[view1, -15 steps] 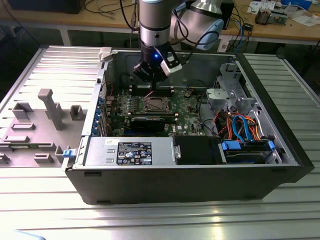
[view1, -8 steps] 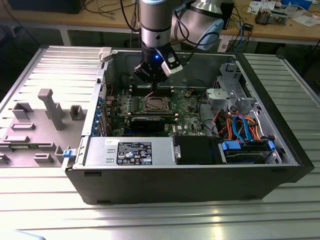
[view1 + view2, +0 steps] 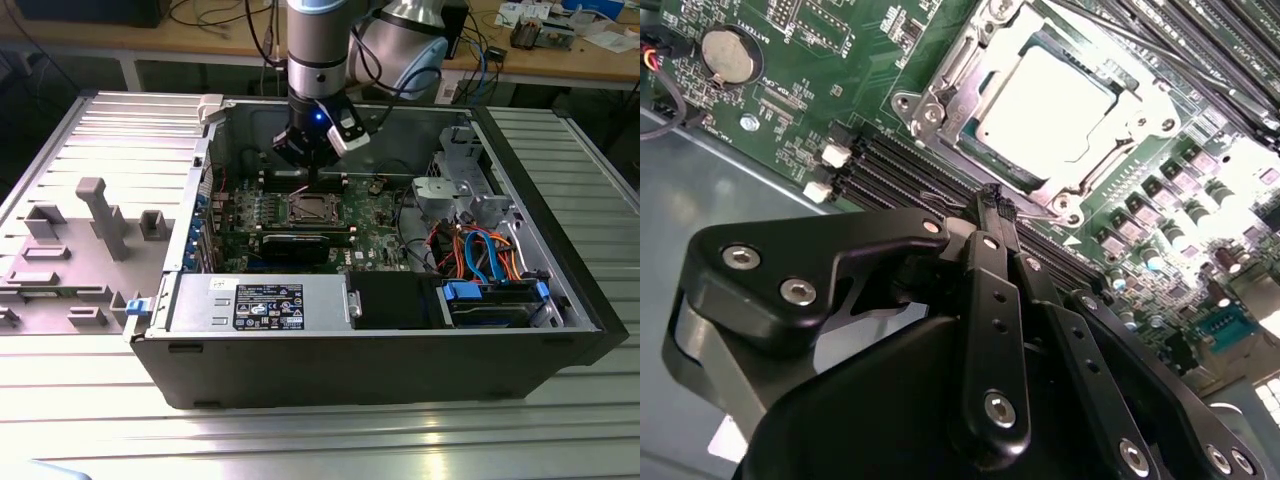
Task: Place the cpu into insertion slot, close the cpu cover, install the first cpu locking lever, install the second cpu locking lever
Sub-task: 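Install the first cpu locking lever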
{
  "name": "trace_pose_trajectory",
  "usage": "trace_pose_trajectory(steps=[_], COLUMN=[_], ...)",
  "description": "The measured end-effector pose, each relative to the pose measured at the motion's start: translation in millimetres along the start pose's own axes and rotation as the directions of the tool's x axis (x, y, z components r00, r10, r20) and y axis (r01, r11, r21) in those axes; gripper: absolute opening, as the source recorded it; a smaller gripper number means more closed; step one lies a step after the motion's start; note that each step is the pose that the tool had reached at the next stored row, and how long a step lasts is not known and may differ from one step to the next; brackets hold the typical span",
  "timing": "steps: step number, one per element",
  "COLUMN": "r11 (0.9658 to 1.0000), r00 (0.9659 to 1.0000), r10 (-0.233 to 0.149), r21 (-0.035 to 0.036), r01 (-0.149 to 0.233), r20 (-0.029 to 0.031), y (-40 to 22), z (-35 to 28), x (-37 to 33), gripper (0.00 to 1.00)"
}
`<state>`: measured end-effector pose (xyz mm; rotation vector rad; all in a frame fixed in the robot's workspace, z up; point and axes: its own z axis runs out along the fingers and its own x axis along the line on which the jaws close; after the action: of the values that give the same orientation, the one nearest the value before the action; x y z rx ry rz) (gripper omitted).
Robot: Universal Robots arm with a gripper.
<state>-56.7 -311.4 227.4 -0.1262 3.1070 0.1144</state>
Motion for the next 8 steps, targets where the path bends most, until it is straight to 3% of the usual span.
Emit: trace_pose_trajectory(steps=[8], r11=[1.0000], r00=[1.0000], r10=[0.000], r21=[-0.0012], r01=[0.000], r20=[0.0000], y=[-0.4], z=[5.7], x=[-6.1], gripper=[0.11])
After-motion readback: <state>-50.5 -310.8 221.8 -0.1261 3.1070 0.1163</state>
